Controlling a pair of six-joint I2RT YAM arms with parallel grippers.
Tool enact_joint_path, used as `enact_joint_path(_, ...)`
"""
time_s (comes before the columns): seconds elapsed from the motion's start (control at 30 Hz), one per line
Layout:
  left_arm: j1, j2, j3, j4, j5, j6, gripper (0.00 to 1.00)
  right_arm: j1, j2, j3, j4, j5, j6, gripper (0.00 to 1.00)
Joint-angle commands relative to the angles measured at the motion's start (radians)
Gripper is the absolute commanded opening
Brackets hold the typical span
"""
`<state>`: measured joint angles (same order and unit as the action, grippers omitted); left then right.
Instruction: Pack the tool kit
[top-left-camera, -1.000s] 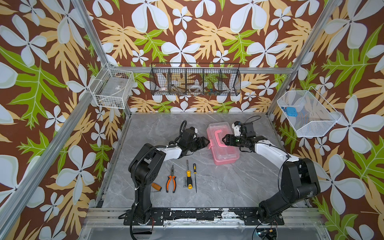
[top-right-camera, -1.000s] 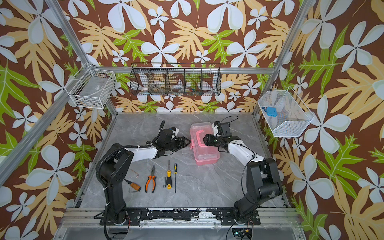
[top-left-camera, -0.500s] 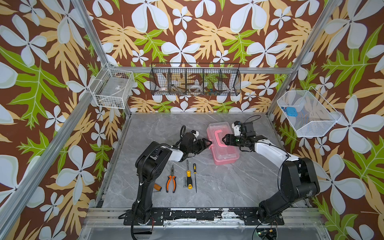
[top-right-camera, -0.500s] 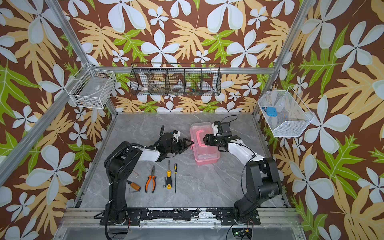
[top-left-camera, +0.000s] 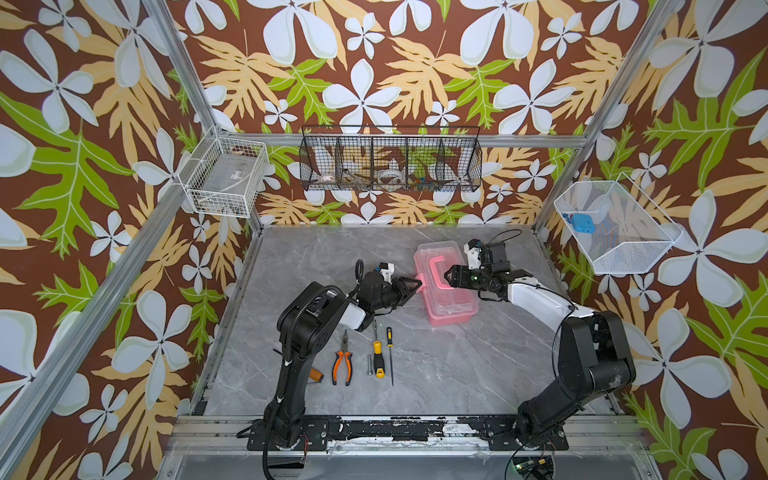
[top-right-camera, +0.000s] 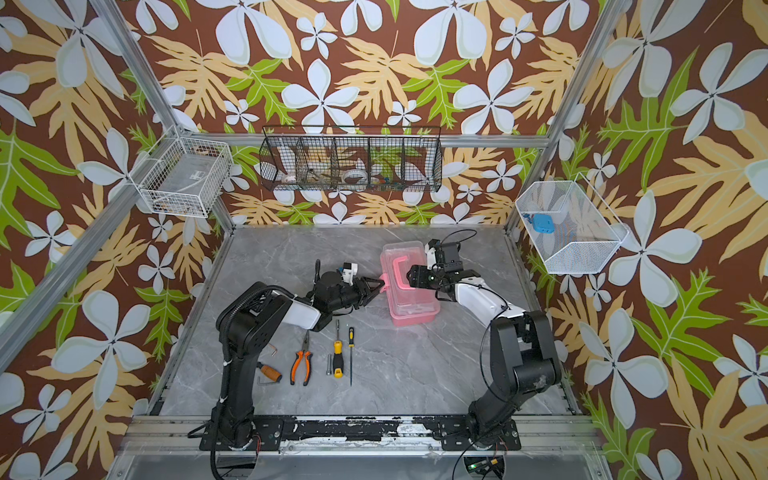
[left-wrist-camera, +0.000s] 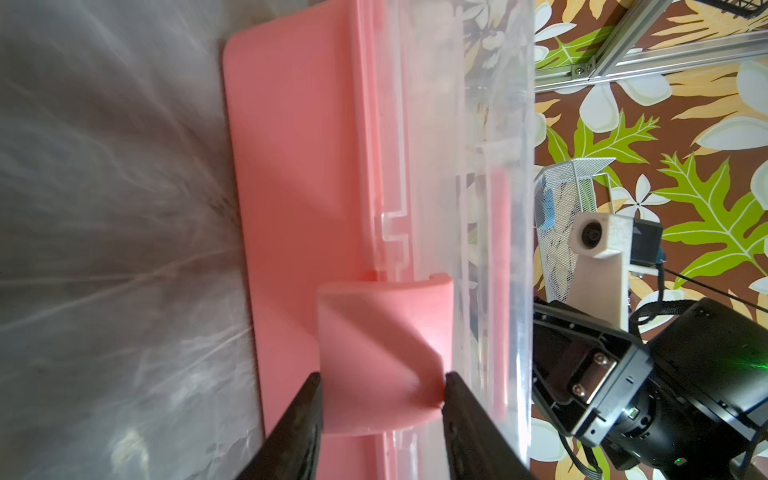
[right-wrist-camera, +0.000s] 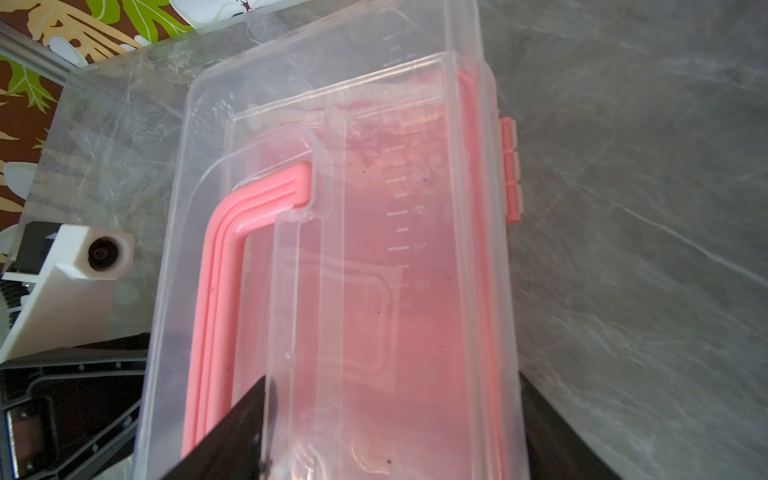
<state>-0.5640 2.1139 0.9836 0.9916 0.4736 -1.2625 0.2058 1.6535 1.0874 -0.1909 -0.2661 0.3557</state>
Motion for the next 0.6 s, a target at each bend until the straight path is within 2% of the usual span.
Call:
enact_joint_path(0.0,-0.006,-0.027,0.015,-0.022,0.023,0.050,0.42,0.004,0.019,-0.017,-0.157,-0.020,0.012,0.77)
enact_joint_path(0.17,-0.005,-0.070,0.013,-0.144,0.004,0.127,0.42,0.004,0.019,-0.017,-0.156,-0.021,0.009,0.76)
enact_joint_path(0.27,-0.001,-0.095,-0.010,-0.176,-0.002,0.145,0.48,0.004,0.020,-0.014,-0.157,-0.022,0.009,0.76)
enact_joint_path(0.4,0.004,-0.141,-0.048,-0.230,-0.024,0.182,0.49,0.004,0.020,-0.009,-0.158,-0.026,0.011,0.76)
enact_joint_path(0.57,0.004,-0.216,-0.051,-0.383,-0.106,0.276,0.52,0.004,0.009,-0.009,-0.157,-0.025,0.011,0.76)
